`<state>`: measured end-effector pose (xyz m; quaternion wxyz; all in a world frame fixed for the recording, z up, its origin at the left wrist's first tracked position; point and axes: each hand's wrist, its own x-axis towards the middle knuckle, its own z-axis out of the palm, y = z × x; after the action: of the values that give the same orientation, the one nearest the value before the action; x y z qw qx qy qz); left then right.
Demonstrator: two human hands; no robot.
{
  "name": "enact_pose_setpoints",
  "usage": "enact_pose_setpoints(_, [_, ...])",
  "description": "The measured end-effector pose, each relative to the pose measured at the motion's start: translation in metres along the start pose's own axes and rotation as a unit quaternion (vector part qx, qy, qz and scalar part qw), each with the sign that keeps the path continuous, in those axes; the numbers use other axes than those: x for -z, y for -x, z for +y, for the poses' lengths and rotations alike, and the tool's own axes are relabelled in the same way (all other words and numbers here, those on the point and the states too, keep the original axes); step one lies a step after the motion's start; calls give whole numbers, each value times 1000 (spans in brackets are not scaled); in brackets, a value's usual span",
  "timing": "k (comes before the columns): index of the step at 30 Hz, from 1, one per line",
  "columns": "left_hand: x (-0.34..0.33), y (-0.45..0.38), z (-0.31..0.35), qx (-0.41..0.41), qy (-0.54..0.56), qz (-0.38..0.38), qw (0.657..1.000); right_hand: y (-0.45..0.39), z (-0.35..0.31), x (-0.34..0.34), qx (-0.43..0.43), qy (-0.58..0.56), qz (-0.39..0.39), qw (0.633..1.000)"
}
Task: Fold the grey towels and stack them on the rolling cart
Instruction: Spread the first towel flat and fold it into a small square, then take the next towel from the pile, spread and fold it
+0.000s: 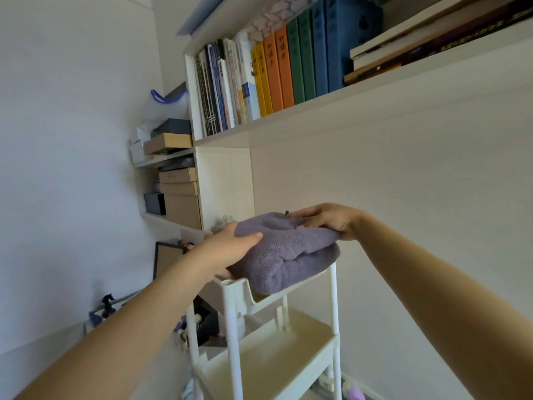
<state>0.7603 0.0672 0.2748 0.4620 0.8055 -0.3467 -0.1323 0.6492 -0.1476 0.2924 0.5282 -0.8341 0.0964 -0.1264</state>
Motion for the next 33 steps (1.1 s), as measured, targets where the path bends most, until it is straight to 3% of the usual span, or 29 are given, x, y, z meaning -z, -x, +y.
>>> enact_pose_setpoints(5, [3,-3,-3,-13,-110,-39,993,-18,12,-5,-3,76,20,997])
enact_pose_setpoints(10, [0,-3,-4,-53,-275,-46,959,-17,10,-17,12,238,34,971])
enact_pose_setpoints(14, [-7,-2,-7,-4,-357,-49,933,-13,14,-17,16,313,51,948])
enact_pose_setpoints(18, [-6,-6,-15,4,-338,-43,940,-10,20,-20,22,321,95,942])
enact_pose_setpoints(21, [-4,-4,-19,-29,-327,-10,944,0,21,-24,61,313,205,925])
enact_pose_setpoints(24, [-4,12,-13,-95,-314,59,943,23,18,-30,92,261,302,912])
enact_pose_setpoints(28, [-23,50,14,-232,-266,181,918,69,15,-46,131,211,365,897])
enact_pose_setpoints(33, [-85,88,32,-356,-143,122,915,152,37,-59,134,202,447,861])
